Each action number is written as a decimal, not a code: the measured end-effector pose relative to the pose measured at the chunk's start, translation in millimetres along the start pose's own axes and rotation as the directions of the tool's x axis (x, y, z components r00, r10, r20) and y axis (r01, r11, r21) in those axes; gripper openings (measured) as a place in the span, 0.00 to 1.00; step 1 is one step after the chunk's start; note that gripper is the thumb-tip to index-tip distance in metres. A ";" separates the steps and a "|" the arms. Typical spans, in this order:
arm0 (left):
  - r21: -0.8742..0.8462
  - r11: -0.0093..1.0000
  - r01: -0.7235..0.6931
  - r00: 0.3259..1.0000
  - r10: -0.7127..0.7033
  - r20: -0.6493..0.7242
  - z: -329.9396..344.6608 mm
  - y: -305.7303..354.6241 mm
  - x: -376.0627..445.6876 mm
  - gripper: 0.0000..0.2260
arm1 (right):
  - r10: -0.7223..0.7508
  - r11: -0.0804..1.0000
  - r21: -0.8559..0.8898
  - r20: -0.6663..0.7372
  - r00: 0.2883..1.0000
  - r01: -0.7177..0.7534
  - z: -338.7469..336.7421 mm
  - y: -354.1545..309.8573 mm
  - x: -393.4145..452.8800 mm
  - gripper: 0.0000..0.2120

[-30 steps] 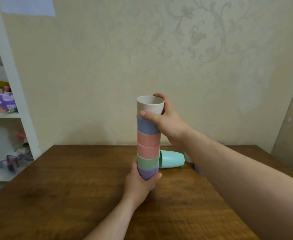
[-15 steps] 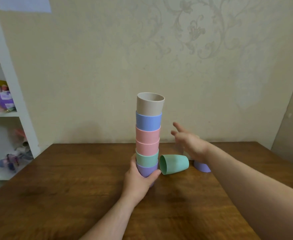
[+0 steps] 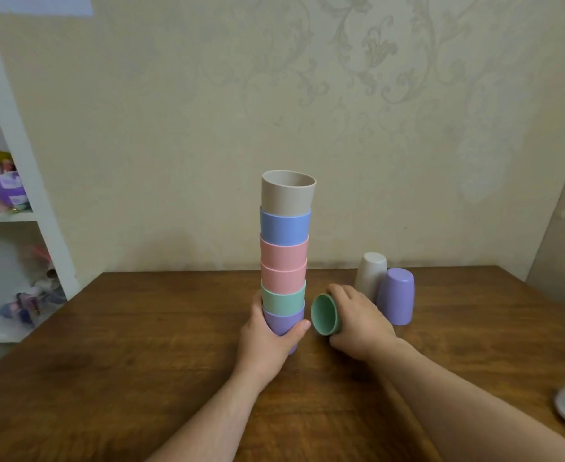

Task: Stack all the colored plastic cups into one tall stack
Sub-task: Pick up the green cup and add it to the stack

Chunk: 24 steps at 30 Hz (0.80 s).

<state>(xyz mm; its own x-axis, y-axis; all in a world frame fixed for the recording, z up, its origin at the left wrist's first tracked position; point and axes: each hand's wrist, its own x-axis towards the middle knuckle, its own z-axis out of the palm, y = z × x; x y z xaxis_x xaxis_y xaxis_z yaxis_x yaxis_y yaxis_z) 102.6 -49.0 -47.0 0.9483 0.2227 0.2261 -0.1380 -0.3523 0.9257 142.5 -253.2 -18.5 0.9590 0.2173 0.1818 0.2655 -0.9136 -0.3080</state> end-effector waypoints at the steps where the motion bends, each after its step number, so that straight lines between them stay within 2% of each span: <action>1: -0.001 1.000 -0.004 1.000 0.004 -0.001 -0.1 -0.8 0.3 0.43 | 0.058 0.989 0.140 -0.037 0.998 -0.053 -2.7 -1.4 -0.4 0.38; 3: -0.007 1.000 0.000 1.000 0.000 0.012 0.1 -0.9 0.7 0.43 | 0.205 0.889 0.434 -0.098 0.974 -0.143 -2.7 -3.2 -0.6 0.36; 5: -0.007 1.000 0.005 1.000 -0.004 0.018 0.2 -0.7 1.1 0.44 | 0.321 0.759 0.617 -0.080 0.944 -0.207 2.1 -4.8 -1.0 0.39; 8: -0.012 1.000 0.003 1.000 -0.003 0.010 0.6 -2.1 1.3 0.44 | 0.362 0.662 0.722 -0.073 0.929 -0.201 13.4 -5.1 -3.3 0.43; 12: -0.014 1.000 0.001 1.000 -0.001 0.001 0.1 -2.9 1.6 0.44 | 0.386 0.601 0.770 -0.044 0.921 -0.215 14.0 -9.3 -1.2 0.38; 14: -0.013 1.000 -0.008 1.000 0.008 -0.014 0.2 -3.6 1.2 0.44 | 0.418 0.553 0.811 -0.072 0.906 -0.191 -2.7 -17.1 6.6 0.35; 17: -0.022 1.000 -0.019 0.999 0.018 -0.032 0.5 -3.6 0.3 0.44 | 0.448 0.457 0.888 -0.180 0.876 -0.052 -62.9 -39.8 26.7 0.35; 20: -0.039 0.999 -0.005 1.000 0.005 -0.006 -0.5 -2.0 0.5 0.44 | 0.469 0.219 0.954 -0.287 0.835 0.204 -144.0 -76.2 45.7 0.34; 22: -0.057 0.998 0.000 1.000 0.002 0.025 -2.1 -1.5 0.2 0.45 | 0.458 0.095 0.934 -0.347 0.818 0.343 -196.0 -105.9 47.1 0.32; 24: -0.064 0.998 0.001 0.999 0.002 0.047 -3.5 -0.8 -0.6 0.46 | 0.353 0.117 0.905 -0.423 0.835 0.409 -227.8 -131.2 44.3 0.31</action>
<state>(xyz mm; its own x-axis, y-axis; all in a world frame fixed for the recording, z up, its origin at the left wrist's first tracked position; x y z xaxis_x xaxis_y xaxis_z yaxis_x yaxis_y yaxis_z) 101.1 -45.7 -46.8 0.9605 0.1792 0.2130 -0.1546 -0.2931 0.9435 127.5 -201.9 242.7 0.8524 -0.2859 0.4378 0.5128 0.2929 -0.8070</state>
